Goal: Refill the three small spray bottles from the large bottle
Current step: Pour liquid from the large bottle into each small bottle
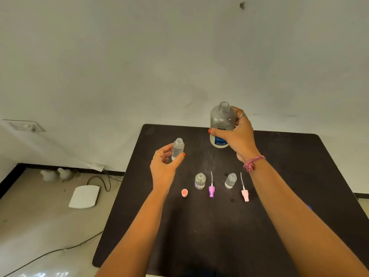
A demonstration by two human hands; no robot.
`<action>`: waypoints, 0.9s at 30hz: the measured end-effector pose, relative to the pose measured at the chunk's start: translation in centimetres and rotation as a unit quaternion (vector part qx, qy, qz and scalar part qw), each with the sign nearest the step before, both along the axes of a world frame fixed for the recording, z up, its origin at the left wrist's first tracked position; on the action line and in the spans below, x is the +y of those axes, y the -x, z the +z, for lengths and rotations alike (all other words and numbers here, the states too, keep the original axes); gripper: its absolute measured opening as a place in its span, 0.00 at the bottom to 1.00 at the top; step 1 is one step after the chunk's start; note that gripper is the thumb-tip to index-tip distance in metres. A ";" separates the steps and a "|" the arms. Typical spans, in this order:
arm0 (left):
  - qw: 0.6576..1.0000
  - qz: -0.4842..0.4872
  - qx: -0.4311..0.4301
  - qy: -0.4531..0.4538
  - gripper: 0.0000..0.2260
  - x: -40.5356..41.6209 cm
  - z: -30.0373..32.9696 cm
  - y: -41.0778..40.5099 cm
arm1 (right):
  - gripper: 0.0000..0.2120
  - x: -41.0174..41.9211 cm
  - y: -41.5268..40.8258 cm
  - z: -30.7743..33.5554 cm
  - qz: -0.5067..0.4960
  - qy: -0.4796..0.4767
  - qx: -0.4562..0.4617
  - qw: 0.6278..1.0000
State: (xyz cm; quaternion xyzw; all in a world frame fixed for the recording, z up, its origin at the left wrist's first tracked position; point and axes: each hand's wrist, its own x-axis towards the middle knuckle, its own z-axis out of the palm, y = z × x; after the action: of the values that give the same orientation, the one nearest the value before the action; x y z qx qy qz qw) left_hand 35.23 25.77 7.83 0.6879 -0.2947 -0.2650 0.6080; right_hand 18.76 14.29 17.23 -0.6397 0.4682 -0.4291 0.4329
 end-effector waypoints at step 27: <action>0.974 -0.018 0.027 -0.225 0.18 -0.9 -9.5 -0.1 | 0.33 0.8 2.5 -8.6 -0.030 -0.018 0.066 0.997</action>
State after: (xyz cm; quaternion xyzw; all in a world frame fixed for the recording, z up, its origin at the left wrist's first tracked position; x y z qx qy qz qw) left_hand 35.35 24.90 -1.71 0.7940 -0.2232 -0.3539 0.4409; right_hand 16.28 15.10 8.63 -0.6446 0.5223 -0.3899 0.3996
